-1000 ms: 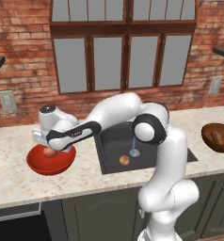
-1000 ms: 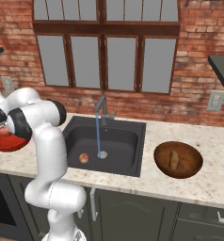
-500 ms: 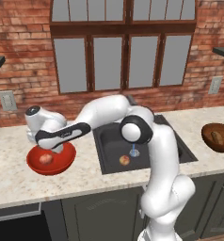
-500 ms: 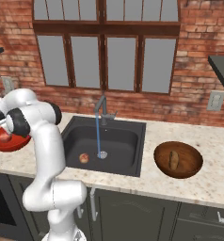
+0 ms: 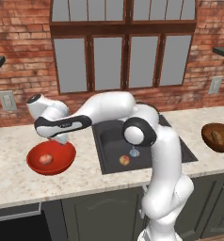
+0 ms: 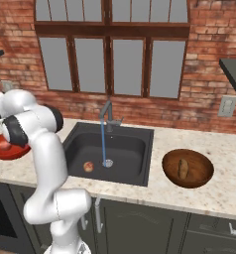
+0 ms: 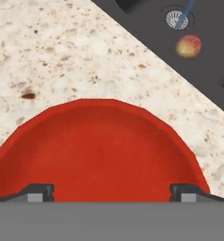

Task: Pick the peachs from the sink and place them in one bowl. Place the potato in the other bowl. Then turn off the sink faucet.

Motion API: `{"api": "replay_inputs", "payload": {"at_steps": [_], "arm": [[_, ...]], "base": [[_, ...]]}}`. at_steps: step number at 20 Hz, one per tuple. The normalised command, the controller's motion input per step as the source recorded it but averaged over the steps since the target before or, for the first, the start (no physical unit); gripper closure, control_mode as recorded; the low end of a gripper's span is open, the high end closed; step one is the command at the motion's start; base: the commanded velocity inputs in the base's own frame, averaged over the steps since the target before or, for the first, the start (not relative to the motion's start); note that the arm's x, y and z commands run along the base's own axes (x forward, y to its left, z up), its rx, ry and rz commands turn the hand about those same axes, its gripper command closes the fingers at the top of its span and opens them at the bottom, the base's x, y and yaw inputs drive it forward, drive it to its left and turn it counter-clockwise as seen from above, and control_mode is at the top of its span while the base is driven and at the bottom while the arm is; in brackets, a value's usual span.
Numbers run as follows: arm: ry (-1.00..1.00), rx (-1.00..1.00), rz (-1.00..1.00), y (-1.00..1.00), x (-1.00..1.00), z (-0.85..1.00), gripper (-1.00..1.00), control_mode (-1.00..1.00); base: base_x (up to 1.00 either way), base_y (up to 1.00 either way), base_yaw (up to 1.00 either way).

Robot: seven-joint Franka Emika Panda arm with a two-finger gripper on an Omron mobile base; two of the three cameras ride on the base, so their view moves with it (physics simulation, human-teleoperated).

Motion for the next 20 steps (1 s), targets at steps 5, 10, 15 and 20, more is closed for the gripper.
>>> {"api": "replay_inputs", "payload": {"at_steps": [5,10,15,20], "arm": [[0.00,0.00,-0.03,-1.00,-0.27,0.33,-1.00,-1.00],[0.00,0.00,0.00,-1.00,-0.32,0.17,-1.00,-1.00],[0.00,0.04,0.00,-1.00,-0.34,0.29,-1.00,-1.00],[0.00,0.10,0.04,-1.00,-0.19,0.40,-1.00,-1.00]], "base": [[0.00,0.00,0.00],[0.00,0.00,0.00],[0.00,0.00,0.00],[0.00,0.00,0.00]]}}
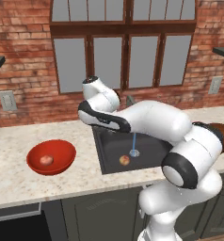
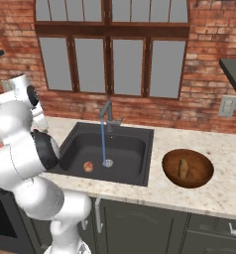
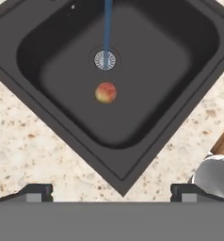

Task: Pick the peachs from the sink and place them in one bowl. Place the potato in the other bowl. Then turn off the sink faucet.

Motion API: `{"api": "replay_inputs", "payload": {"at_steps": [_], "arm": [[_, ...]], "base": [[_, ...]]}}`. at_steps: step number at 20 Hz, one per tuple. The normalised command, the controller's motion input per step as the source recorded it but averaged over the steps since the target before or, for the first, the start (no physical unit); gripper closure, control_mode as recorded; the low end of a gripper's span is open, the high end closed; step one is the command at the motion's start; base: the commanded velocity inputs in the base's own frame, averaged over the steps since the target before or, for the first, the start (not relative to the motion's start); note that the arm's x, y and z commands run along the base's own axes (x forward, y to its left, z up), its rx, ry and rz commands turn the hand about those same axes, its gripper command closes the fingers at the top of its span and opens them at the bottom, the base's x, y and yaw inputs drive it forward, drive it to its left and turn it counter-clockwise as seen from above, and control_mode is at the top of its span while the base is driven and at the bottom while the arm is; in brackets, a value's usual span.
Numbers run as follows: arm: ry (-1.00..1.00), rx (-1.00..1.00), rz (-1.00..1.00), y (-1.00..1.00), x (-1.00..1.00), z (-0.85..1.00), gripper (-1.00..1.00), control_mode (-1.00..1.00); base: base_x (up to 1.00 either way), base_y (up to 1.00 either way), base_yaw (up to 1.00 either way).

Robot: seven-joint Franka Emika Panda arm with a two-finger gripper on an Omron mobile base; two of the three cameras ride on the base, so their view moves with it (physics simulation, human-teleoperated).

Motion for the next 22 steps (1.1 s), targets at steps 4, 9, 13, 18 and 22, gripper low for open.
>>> {"api": "replay_inputs", "payload": {"at_steps": [4,9,13,18,22], "arm": [[0.06,0.11,0.21,-0.95,-0.09,0.13,-1.00,-1.00],[0.20,0.06,0.34,-0.82,0.00,-0.11,-1.00,-1.00],[0.23,0.03,0.37,-0.71,0.09,-0.31,-1.00,-1.00],[0.17,0.01,0.27,-0.16,0.30,-0.23,-1.00,-1.00],[0.12,0.00,0.18,0.00,0.42,-0.40,-1.00,-1.00]], "base": [[0.00,0.00,0.00],[0.00,0.00,0.00],[0.00,0.00,0.00],[0.00,0.00,0.00],[0.00,0.00,0.00]]}}
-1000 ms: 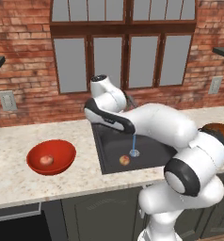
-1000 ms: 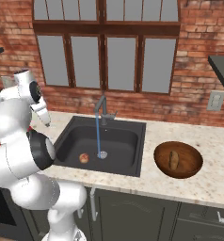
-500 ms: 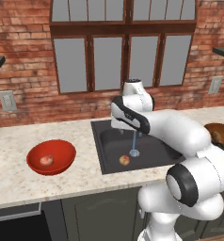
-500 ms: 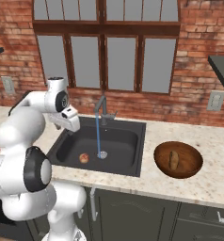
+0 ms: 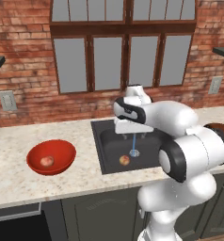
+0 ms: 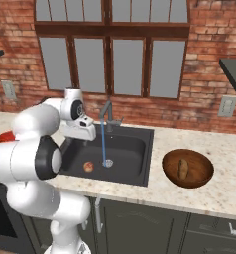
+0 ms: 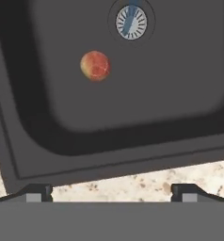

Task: Pick the peachs from the sink and place them in one bowl. Place the potato in the other bowl. Then turn off the sink faucet.

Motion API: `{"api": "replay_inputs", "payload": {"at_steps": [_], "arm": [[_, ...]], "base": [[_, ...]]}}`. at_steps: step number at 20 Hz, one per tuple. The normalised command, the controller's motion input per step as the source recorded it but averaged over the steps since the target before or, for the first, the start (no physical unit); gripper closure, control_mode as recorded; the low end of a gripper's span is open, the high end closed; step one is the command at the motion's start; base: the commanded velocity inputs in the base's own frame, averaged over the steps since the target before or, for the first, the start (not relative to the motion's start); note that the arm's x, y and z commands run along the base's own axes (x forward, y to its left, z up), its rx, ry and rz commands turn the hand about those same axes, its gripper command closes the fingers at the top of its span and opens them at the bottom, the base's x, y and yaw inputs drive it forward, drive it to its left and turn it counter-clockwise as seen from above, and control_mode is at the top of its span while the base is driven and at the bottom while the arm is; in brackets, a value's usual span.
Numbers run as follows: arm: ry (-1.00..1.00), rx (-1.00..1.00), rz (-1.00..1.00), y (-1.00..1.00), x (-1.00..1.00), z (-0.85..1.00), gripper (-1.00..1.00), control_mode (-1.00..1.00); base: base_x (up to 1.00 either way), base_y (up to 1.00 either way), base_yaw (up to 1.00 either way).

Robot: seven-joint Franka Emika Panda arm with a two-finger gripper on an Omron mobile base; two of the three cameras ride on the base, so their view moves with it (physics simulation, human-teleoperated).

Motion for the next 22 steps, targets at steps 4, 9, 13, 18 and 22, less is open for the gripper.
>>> {"api": "replay_inputs", "payload": {"at_steps": [4,9,13,18,22], "arm": [[0.04,0.01,0.13,0.00,0.37,-0.49,-1.00,-1.00],[0.00,0.03,0.06,0.00,0.30,-0.51,-1.00,-1.00],[0.00,0.03,0.02,0.00,0.26,-0.53,-1.00,-1.00],[0.00,0.00,0.00,0.00,0.26,-0.52,-1.00,-1.00],[0.00,0.00,0.00,0.00,0.33,-0.49,-1.00,-1.00]], "base": [[0.00,0.00,0.00],[0.00,0.00,0.00],[0.00,0.00,0.00],[0.00,0.00,0.00],[0.00,0.00,0.00]]}}
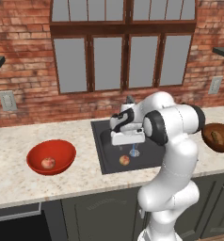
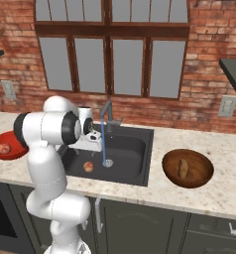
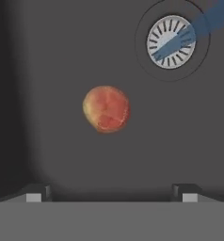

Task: Pick the peachs from the sink and place them in one bowl. Place the potato in the other bowl. Then turn off the sink faucet.

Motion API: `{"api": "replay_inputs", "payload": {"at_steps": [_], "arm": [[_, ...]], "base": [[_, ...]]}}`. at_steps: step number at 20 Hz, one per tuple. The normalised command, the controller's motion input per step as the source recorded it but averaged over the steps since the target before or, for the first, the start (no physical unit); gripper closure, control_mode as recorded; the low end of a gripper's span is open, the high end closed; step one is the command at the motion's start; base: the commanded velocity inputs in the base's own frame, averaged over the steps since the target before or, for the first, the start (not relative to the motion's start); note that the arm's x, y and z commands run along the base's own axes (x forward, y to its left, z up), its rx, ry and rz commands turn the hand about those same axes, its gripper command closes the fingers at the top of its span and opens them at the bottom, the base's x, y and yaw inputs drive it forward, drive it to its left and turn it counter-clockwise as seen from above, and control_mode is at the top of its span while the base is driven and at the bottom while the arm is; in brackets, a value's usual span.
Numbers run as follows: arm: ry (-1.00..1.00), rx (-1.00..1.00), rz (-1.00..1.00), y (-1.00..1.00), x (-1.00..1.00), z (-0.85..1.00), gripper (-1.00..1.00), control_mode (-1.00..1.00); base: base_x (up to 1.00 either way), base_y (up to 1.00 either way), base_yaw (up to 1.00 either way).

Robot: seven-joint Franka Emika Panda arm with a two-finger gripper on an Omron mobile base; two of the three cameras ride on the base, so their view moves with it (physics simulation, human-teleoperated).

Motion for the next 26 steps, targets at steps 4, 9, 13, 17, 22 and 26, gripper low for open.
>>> {"api": "replay_inputs", "payload": {"at_steps": [4,9,13,17,22,26], "arm": [[0.01,0.00,0.00,0.00,0.44,-0.43,-1.00,-1.00],[0.01,0.00,0.00,0.00,0.44,-0.43,-1.00,-1.00],[0.01,0.00,0.00,0.00,0.36,-0.43,-1.00,-1.00],[0.00,0.00,0.00,0.01,0.27,-0.45,-1.00,-1.00],[0.00,0.00,0.00,0.01,-0.08,-0.17,-1.00,-1.00],[0.00,0.00,0.00,0.00,-0.37,0.00,-1.00,-1.00]], "base": [[0.00,0.00,0.00],[0.00,0.00,0.00],[0.00,0.00,0.00],[0.00,0.00,0.00],[0.00,0.00,0.00],[0.00,0.00,0.00]]}}
